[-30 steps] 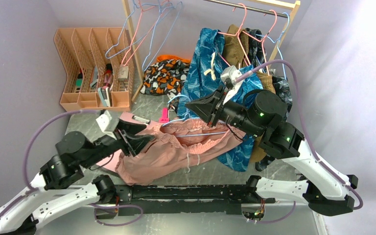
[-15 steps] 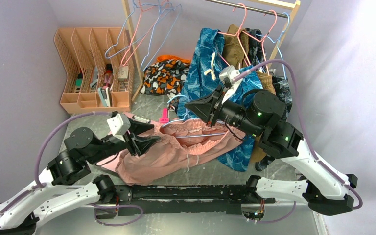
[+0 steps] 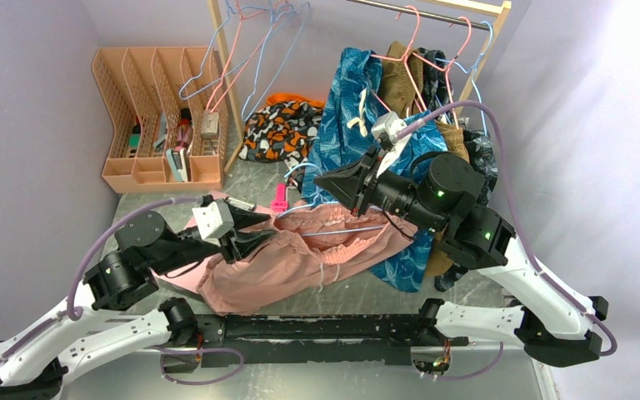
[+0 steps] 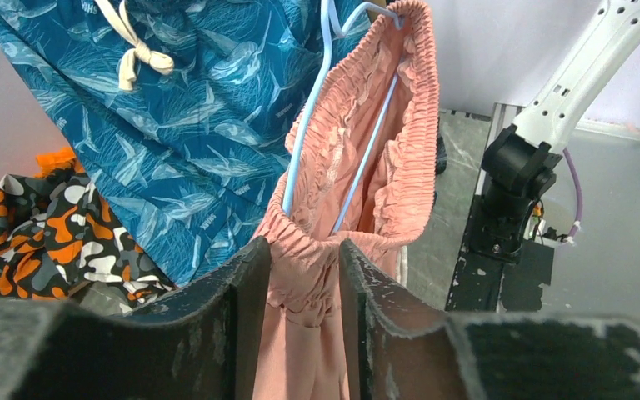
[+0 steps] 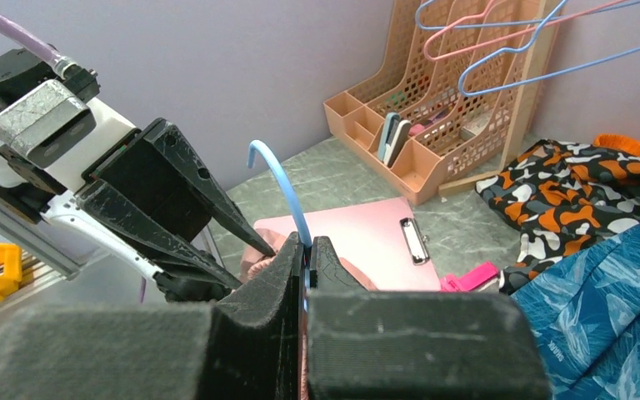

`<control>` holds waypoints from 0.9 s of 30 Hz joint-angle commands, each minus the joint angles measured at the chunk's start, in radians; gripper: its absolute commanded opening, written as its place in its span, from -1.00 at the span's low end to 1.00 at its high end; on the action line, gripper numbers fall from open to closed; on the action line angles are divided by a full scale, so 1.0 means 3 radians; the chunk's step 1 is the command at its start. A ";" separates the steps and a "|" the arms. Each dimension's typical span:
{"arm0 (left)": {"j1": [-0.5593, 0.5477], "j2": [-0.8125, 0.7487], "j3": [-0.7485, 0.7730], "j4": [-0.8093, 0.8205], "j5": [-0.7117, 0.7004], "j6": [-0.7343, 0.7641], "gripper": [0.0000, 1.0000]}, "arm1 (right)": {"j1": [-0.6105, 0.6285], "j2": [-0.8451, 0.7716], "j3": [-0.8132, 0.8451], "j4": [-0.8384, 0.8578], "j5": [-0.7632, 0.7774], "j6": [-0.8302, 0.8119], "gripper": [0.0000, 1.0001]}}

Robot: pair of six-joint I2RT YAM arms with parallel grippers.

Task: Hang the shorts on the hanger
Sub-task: Adjust the shorts on the hanger.

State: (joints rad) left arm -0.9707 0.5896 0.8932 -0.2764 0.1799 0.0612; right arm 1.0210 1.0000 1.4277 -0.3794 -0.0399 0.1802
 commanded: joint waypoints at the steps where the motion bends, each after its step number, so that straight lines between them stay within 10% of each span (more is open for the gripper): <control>1: -0.0006 0.0054 0.0081 0.0087 0.0040 0.0145 -0.25 | -0.0002 -0.0029 0.0070 0.0089 -0.0049 0.0033 -1.00; 9: -0.0006 0.0047 0.0101 0.0057 -0.0079 0.0212 -0.84 | -0.0002 -0.0048 0.0053 0.0090 -0.0043 0.0033 -1.00; 27: -0.0006 -0.0593 0.0261 -0.0237 -0.0776 0.0169 -0.86 | -0.0001 -0.0339 -0.0075 0.0462 -0.0065 0.0056 -1.00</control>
State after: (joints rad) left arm -0.9707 0.4389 0.9184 -0.3355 0.0124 0.1120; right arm 1.0210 0.9173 1.4124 -0.3344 -0.0463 0.1909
